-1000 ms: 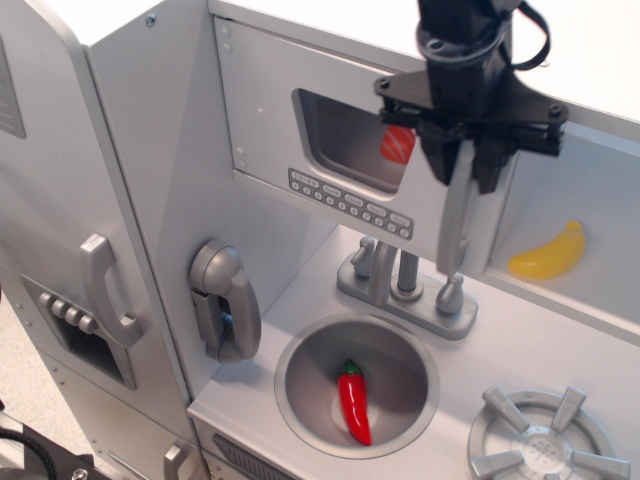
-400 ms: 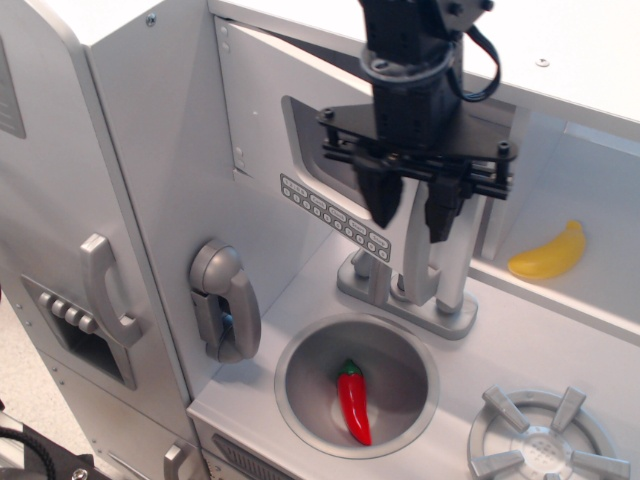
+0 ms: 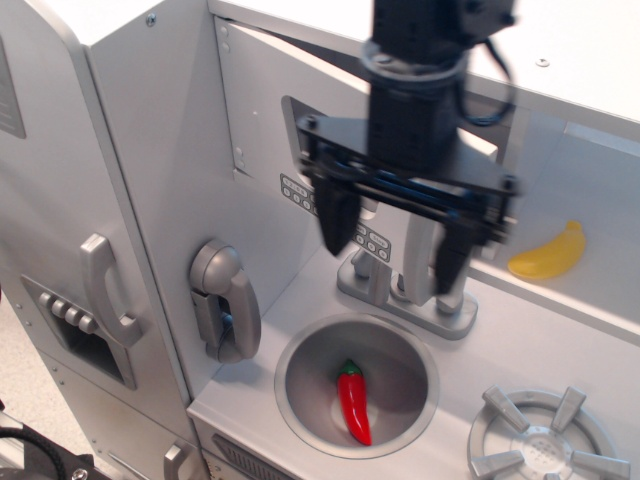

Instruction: Open microwave

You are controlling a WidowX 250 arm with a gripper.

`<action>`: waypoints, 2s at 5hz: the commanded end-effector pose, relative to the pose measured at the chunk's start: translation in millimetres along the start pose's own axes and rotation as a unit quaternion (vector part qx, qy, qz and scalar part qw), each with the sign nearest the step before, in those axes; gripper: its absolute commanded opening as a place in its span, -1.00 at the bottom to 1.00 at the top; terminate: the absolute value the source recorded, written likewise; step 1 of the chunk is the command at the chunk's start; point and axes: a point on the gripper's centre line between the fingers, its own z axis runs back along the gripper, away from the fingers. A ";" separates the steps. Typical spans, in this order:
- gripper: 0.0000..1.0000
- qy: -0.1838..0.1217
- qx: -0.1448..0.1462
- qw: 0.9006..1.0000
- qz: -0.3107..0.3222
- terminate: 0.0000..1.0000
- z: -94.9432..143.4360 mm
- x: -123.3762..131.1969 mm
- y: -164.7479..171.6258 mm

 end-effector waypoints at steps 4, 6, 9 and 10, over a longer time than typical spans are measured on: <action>1.00 -0.073 -0.046 0.996 -0.006 -1.00 11.0 103.0 -65.0; 1.00 -0.078 -0.001 0.995 -0.059 -1.00 29.4 103.5 -25.5; 1.00 -0.042 -0.005 0.997 -0.069 -1.00 18.1 45.1 28.4; 1.00 -0.053 -0.001 0.993 -0.109 -1.00 5.9 9.8 56.7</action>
